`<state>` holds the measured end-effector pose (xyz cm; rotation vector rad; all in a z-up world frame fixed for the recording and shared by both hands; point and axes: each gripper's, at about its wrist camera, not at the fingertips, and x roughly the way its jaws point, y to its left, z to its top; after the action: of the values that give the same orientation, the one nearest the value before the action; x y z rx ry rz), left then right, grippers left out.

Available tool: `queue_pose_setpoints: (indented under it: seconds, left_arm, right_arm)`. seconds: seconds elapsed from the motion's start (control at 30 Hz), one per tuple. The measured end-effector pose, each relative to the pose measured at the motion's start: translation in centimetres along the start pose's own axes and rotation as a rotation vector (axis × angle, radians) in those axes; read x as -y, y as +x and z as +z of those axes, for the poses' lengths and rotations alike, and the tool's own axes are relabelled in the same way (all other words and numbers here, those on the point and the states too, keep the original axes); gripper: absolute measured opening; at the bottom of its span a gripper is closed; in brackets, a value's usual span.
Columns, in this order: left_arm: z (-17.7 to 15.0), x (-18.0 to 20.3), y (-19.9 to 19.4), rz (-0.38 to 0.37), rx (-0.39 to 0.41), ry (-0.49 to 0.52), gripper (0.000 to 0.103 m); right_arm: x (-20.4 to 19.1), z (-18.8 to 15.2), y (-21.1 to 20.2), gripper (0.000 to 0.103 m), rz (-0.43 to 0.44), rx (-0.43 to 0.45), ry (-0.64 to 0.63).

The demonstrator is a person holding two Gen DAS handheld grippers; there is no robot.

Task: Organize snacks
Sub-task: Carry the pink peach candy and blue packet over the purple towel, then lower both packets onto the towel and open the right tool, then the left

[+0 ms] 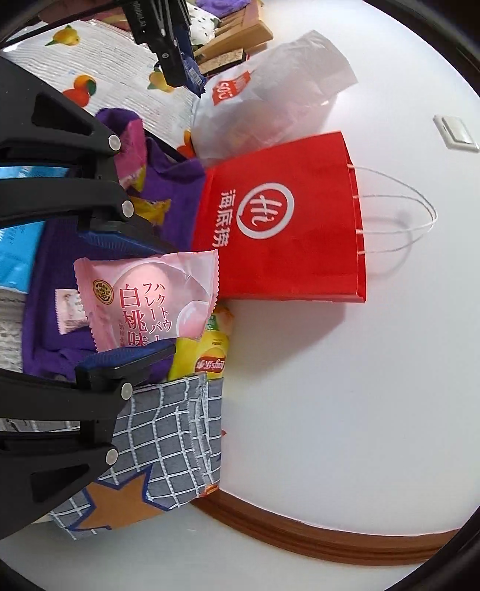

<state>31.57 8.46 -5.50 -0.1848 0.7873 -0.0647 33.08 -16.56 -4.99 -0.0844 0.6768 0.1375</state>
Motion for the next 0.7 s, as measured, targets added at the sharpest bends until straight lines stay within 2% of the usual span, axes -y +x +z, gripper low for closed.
queue_pose_setpoints:
  seconds: [0.17, 0.27, 0.47, 0.7]
  left_arm:
    - [1.4, 1.0, 2.2, -0.003, 0.001, 0.013, 0.044]
    - [1.5, 1.7, 4.1, 0.045, 0.011, 0.037, 0.044]
    - [0.7, 1.4, 7.7, 0.034, -0.066, 0.035, 0.044]
    - [-0.4, 1.2, 9.8, 0.021, -0.124, 0.043, 0.044]
  right_arm:
    - [0.9, -0.1, 2.9, 0.045, 0.014, -0.043, 0.034]
    - [0.7, -0.7, 4.7, 0.045, 0.025, -0.087, 0.008]
    - [-0.2, -2.1, 7.4, 0.045, 0.058, -0.160, -0.041]
    - [-2.1, -4.5, 11.2, 0.045, 0.105, -0.282, -0.097]
